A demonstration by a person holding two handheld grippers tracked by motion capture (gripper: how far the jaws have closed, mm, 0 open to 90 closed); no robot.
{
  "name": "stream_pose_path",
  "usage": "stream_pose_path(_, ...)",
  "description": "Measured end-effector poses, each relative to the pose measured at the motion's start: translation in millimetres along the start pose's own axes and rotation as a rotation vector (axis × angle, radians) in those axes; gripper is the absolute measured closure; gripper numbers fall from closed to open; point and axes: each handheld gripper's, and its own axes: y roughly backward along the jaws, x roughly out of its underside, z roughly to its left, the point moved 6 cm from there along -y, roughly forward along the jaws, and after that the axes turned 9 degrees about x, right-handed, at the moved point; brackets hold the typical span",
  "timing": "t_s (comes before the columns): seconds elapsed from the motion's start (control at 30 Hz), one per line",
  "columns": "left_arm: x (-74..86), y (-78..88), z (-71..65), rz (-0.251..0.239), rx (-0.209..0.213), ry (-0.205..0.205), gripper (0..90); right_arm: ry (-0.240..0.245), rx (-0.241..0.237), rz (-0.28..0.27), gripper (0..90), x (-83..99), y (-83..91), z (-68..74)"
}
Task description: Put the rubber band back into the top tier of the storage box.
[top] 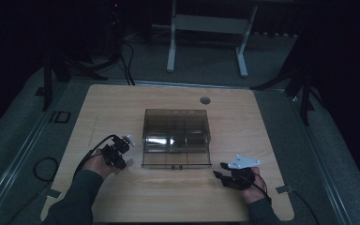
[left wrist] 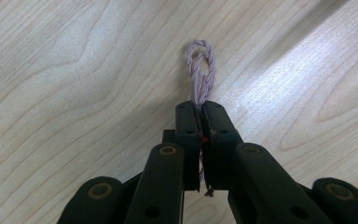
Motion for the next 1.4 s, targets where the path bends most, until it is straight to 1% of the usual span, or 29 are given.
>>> stream_pose_path(0.03, -0.1, 0.8, -0.5, 0.001, 0.002, -0.003, 86.2, 0.005, 0.007, 0.001, 51.9, 0.2, -0.5, -0.2)
stream_pose_path(0.13, -0.6, 3.4, -1.5, -0.004, 0.006, -0.009, 86.2, 0.001, 0.007, 0.005, 51.3, 0.9, -1.4, -0.1)
stream_pose_path(0.2, -0.9, 5.3, -2.5, -0.011, 0.012, -0.006, 86.2, 0.002, 0.007, 0.007, 51.2, 1.3, -1.6, -0.6)
stream_pose_path(0.5, -2.5, 16.6, -4.5, -0.02, 0.012, -0.026, 86.2, -0.008, 0.01, 0.014, 50.6, 3.1, -3.4, -2.4)
stream_pose_path(0.77, -4.0, 22.0, -5.9, -0.025, 0.015, -0.038, 86.2, -0.003, 0.017, 0.022, 50.5, 4.7, -5.3, -3.2)
stream_pose_path(0.9, -5.1, 25.9, -6.5, -0.035, 0.022, -0.042, 86.1, -0.007, 0.02, 0.024, 50.5, 5.9, -6.6, -4.0)
stream_pose_path(1.03, -5.6, 28.0, -7.0, -0.034, 0.021, -0.05, 86.1, -0.009, 0.021, 0.031, 50.5, 7.4, -8.5, -4.5)
stream_pose_path(1.3, -6.2, 32.3, -7.1, -0.043, 0.026, -0.052, 86.1, 0.001, 0.023, 0.039, 50.3, 8.5, -12.4, -4.5)
stream_pose_path(1.4, -6.1, 34.0, -7.3, -0.049, 0.029, -0.05, 86.1, -0.004, 0.025, 0.039, 48.7, 8.6, -12.8, -4.8)
